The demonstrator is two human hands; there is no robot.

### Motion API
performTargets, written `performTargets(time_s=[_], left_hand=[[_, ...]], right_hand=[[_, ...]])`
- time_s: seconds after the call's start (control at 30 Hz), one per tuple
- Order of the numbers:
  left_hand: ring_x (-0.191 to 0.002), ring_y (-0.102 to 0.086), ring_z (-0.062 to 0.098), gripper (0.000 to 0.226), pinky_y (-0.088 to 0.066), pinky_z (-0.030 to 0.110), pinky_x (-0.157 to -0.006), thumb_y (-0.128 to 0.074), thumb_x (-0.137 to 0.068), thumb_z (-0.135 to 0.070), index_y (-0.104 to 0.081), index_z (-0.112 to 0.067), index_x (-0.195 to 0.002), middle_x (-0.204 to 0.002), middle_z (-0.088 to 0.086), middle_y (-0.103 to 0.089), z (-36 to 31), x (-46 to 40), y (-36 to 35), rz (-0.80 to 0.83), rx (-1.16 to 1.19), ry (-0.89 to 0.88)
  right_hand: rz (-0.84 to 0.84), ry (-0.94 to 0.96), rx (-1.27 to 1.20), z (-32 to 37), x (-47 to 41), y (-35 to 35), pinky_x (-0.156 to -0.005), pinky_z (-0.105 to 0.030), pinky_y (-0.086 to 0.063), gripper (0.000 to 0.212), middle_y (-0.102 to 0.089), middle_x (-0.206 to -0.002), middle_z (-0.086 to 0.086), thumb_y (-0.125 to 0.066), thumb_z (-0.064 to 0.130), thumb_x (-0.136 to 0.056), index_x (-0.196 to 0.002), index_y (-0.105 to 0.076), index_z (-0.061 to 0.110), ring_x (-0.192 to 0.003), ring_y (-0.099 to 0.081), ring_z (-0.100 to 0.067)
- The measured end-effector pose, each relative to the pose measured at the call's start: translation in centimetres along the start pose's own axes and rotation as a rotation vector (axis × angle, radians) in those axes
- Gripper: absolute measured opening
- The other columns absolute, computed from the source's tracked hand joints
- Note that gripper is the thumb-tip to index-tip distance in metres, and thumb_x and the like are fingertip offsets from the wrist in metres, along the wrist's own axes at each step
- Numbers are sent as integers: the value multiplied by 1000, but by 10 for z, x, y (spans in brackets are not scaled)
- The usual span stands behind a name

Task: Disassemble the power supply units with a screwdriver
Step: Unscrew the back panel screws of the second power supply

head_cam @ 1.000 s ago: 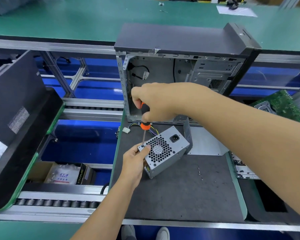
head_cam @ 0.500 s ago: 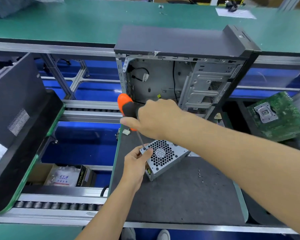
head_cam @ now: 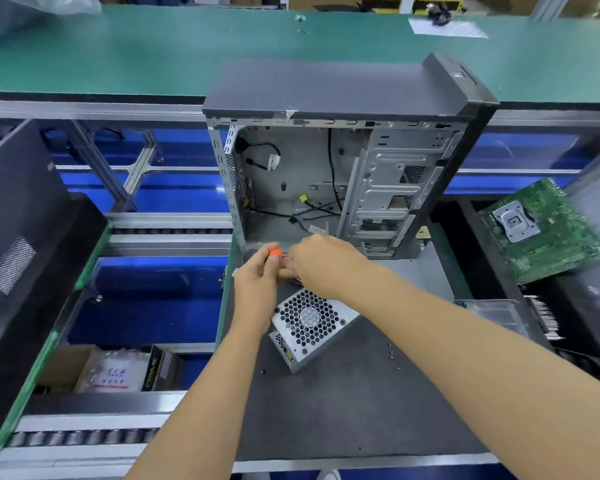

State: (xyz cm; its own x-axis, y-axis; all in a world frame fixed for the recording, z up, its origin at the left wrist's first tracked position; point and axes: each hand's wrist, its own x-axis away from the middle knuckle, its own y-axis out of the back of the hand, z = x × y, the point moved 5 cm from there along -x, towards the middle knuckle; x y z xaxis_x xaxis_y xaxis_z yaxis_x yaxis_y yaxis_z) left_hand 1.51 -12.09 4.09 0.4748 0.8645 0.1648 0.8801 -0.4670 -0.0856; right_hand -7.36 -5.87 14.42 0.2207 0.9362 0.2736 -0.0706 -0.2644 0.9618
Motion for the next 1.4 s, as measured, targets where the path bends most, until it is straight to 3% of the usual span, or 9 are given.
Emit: performTargets(time_s=[0.1, 0.2, 0.33, 0.53, 0.63, 0.73, 0.9, 1.07, 1.4], left_hand=[[-81, -75, 26, 18, -60, 38, -82, -52, -104, -22, -69, -20, -106, -89, 14, -74, -11, -1, 2, -34, 27, -66], [-81, -73, 35, 13, -62, 38, -73, -53, -103, -14, -67, -14, -102, -91, 26, -67, -19, 1, 2, -14, 70, -112], [-85, -73, 30, 14, -60, 47, -79, -59, -97, -11, -67, -23, -95, -86, 12, -72, -28, 6, 7, 37, -39, -187], [-66, -70, 19, 26, -57, 38, -67, -54, -91, -11, -52, -37, -89, -76, -3, -69, -49, 20, -2, 212, -365, -379], [-64, -67, 19, 31, -57, 41, -64, -57, -96, -14, -41, -40, -93, -82, -2, -68, -62, 25, -8, 300, -406, -437], [-69, -69, 27, 34, -59, 47, -71, -65, -91, -23, -36, -41, -100, -89, 1, -71, -66, 26, -4, 352, -304, -353], [-95, -72, 16, 20, -57, 34, -87, -58, -100, -30, -52, -31, -119, -107, -5, -74, -50, 21, 25, 143, -147, -236], [-100, -72, 18, 23, -59, 26, -80, -50, -104, -29, -68, -23, -117, -111, -1, -74, 0, 33, 38, 222, -132, 65], [-100, -72, 13, 21, -54, 15, -81, -76, -87, -12, -76, -22, -106, -101, -1, -78, 27, 46, 49, 232, -84, 129]], right_hand=[[73, 31, -49, -8, 5, 2, -46, -28, -27, 15, -37, -72, 0, -47, 6, -92, -85, -52, 19, -75, -51, -27], [147, 70, -219, -13, 6, 2, -36, -26, -35, 30, -48, -79, 0, -47, 4, -92, -75, -59, 26, -76, -56, -24], [269, 69, -492, -23, 11, 0, -54, -22, -47, 20, -69, -88, 5, -58, 40, -96, -96, -71, 25, -72, -60, -7], [-119, -168, -959, -35, 0, 15, -83, -35, -50, 55, -64, -112, 7, -50, 75, -83, -116, -50, 30, -102, -64, -12], [-244, -211, -1111, -32, -5, 19, -78, -33, -52, 54, -67, -94, 7, -58, 73, -79, -109, -56, 28, -84, -64, -9], [-372, -240, -1114, -35, -5, 24, -69, -42, -55, 47, -63, -75, -7, -65, 60, -83, -95, -62, 14, -68, -60, -19], [-469, -276, -1273, -44, -5, 28, -70, -47, -61, 50, -67, -93, -23, -69, 49, -86, -99, -57, 2, -71, -73, -27], [-472, -307, -1212, -50, -2, 22, -54, -31, -47, 52, -51, -79, -13, -66, 48, -88, -94, -47, 1, -55, -71, -18], [-464, -284, -1129, -45, -1, 15, -63, -32, -54, 47, -69, -100, -18, -64, 46, -90, -102, -52, 3, -58, -70, -16]])
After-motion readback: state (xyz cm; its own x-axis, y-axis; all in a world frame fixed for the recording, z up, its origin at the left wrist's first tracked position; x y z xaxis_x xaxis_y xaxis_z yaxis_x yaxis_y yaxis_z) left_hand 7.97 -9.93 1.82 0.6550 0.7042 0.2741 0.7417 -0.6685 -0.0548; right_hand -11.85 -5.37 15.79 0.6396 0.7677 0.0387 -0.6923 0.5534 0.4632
